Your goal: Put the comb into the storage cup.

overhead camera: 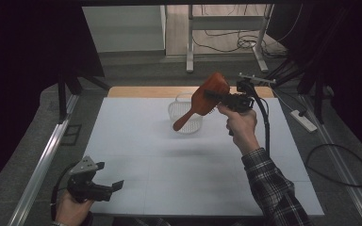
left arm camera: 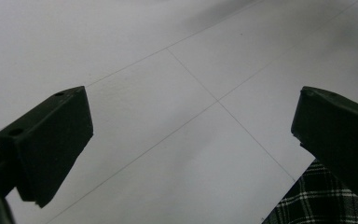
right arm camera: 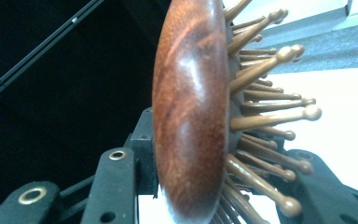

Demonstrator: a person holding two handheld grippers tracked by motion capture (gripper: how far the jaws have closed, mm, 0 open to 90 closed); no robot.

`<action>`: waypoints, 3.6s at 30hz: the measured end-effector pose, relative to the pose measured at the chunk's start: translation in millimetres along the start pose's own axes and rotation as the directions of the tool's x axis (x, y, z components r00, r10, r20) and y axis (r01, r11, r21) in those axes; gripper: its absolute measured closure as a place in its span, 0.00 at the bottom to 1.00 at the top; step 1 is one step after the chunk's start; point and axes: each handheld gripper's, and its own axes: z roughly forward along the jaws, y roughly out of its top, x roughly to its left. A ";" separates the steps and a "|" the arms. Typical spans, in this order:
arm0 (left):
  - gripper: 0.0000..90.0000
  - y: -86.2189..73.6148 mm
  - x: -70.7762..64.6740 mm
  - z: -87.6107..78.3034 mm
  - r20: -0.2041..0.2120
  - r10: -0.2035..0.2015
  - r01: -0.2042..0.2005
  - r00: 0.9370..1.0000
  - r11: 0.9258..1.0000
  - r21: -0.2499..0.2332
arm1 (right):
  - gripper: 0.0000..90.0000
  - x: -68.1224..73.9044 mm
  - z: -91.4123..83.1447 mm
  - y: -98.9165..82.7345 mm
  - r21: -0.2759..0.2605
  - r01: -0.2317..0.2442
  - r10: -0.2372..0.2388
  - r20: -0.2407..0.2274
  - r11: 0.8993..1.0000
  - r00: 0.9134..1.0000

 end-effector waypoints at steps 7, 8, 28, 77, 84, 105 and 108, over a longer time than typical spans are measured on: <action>0.00 0.3 -0.9 0.5 -0.008 0.011 -0.011 1.000 1.000 0.006 | 0.62 -2.7 5.6 10.6 -0.017 0.001 -0.001 0.030 1.000 1.000; 0.00 0.4 -1.1 0.6 -0.007 0.013 -0.013 1.000 1.000 0.007 | 0.62 -3.3 6.6 11.9 -0.020 0.001 -0.001 0.035 1.000 0.999; 0.00 0.4 -1.1 0.8 -0.006 0.014 -0.014 1.000 1.000 0.010 | 0.61 -17.0 30.3 28.1 -0.052 0.001 0.005 0.113 0.999 0.994; 0.00 0.0 -0.9 0.7 -0.009 0.011 -0.011 1.000 1.000 0.015 | 0.61 -41.1 84.9 -21.4 0.046 0.020 -0.030 0.216 0.999 0.976; 0.00 0.2 -0.9 0.9 -0.009 0.013 -0.013 1.000 1.000 0.018 | 0.61 -44.8 86.7 -25.4 0.049 0.023 -0.033 0.229 0.999 0.973; 0.00 0.8 -2.1 2.4 -0.015 0.017 -0.016 1.000 1.000 0.026 | 0.48 -64.8 81.8 -33.2 0.026 -0.045 0.037 0.250 0.999 0.967; 0.00 0.8 -2.1 2.3 -0.016 0.019 -0.019 1.000 0.999 0.029 | 0.46 -64.5 81.6 -33.1 0.030 -0.031 0.022 0.262 0.999 0.965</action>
